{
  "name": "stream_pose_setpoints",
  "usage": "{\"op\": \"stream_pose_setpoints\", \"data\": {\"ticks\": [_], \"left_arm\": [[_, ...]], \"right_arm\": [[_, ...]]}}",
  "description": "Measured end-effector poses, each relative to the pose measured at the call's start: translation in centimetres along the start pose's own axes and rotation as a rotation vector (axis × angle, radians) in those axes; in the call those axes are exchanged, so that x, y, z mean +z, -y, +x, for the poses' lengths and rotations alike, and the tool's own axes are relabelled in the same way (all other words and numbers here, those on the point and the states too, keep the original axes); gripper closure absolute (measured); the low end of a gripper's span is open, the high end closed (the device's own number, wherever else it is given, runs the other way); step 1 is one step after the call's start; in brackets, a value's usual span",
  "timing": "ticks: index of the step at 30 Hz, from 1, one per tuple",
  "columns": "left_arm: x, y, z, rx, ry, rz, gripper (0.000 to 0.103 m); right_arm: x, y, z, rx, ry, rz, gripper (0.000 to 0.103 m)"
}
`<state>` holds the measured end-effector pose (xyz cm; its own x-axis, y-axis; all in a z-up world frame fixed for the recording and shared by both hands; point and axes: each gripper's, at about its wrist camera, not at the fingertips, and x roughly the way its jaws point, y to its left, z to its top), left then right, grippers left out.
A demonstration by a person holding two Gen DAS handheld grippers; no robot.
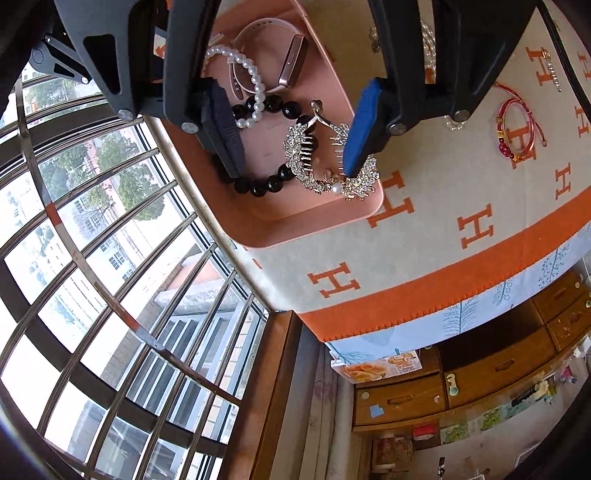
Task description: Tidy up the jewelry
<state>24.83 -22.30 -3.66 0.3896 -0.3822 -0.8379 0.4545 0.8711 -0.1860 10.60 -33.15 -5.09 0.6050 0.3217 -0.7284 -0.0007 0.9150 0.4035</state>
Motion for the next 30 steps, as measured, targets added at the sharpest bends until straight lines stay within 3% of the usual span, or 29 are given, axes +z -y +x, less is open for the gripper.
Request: {"op": "stream_pose_setpoints", "data": {"ticks": [7,12,21,30], "left_arm": [[-0.5,-1.4,-2.9,-0.003,0.054,-0.036,0.046],[-0.3,-4.3,-3.8,0.125,0.096,-0.08,0.046],[-0.6,-8.1,-1.3,0.327,0.069,-0.125,0.046],[-1.2,-8.5,1.7,0.326,0.003,-0.137,0.046]], "right_arm": [[-0.4,-1.1,-0.6,0.019,0.009,-0.015,0.073],[-0.6,-1.8,-1.1,0.02,0.032,-0.027,0.073],[-0.8,-2.0,-1.1,0.018,0.031,-0.027,0.073],[-1.0,-1.6,-1.1,0.022,0.031,-0.021,0.073]]}}
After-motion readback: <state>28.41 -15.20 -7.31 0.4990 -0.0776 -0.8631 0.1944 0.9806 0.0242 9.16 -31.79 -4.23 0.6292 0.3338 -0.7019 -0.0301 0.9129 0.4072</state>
